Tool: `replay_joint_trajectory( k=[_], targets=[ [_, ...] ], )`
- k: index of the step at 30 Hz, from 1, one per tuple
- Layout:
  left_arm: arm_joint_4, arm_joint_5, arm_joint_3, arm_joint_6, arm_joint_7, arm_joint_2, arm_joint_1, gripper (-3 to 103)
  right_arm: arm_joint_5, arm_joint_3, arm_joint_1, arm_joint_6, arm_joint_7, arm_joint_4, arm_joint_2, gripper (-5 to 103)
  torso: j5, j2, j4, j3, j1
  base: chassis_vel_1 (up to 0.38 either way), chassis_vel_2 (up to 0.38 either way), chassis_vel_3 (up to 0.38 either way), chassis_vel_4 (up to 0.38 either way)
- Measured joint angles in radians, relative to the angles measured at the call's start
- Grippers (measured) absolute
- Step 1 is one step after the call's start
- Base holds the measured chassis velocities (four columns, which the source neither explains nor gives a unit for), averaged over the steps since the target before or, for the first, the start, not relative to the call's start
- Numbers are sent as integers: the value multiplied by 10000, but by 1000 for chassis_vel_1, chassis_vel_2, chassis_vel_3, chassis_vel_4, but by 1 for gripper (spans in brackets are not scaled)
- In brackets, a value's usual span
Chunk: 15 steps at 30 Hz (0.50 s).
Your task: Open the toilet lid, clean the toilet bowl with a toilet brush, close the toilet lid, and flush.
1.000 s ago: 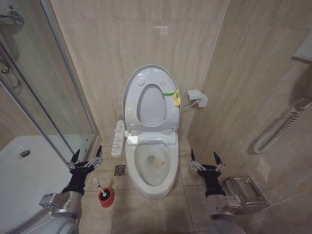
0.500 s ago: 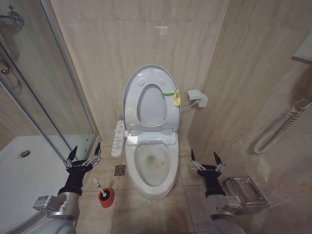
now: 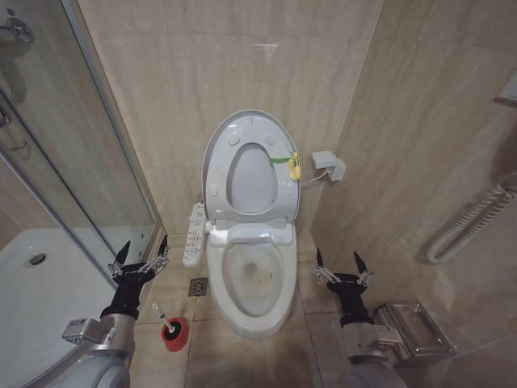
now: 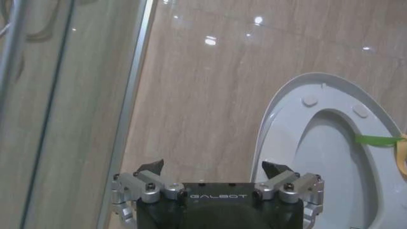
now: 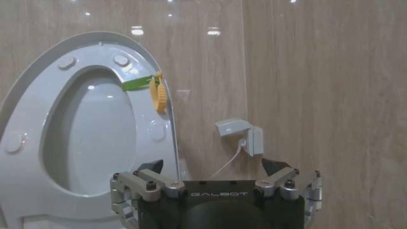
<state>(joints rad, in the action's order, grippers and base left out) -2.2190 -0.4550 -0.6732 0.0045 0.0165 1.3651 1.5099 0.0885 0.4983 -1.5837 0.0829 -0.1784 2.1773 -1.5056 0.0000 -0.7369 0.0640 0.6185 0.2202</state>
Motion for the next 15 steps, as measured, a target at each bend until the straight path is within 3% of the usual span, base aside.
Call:
replay_joint_trajectory(
  k=[6,15],
  targets=[
    [147,0,4,14,-38,6,-116,100,0,0,8,0,0,0,0,100,1,4,-1,4,14,-145,140,144,-162],
    [474,393,134,-153,221,191,113,100,0,0,2,0,0,0,0,100,0,1,1,0,0,-28,42,31,-29]
  ],
)
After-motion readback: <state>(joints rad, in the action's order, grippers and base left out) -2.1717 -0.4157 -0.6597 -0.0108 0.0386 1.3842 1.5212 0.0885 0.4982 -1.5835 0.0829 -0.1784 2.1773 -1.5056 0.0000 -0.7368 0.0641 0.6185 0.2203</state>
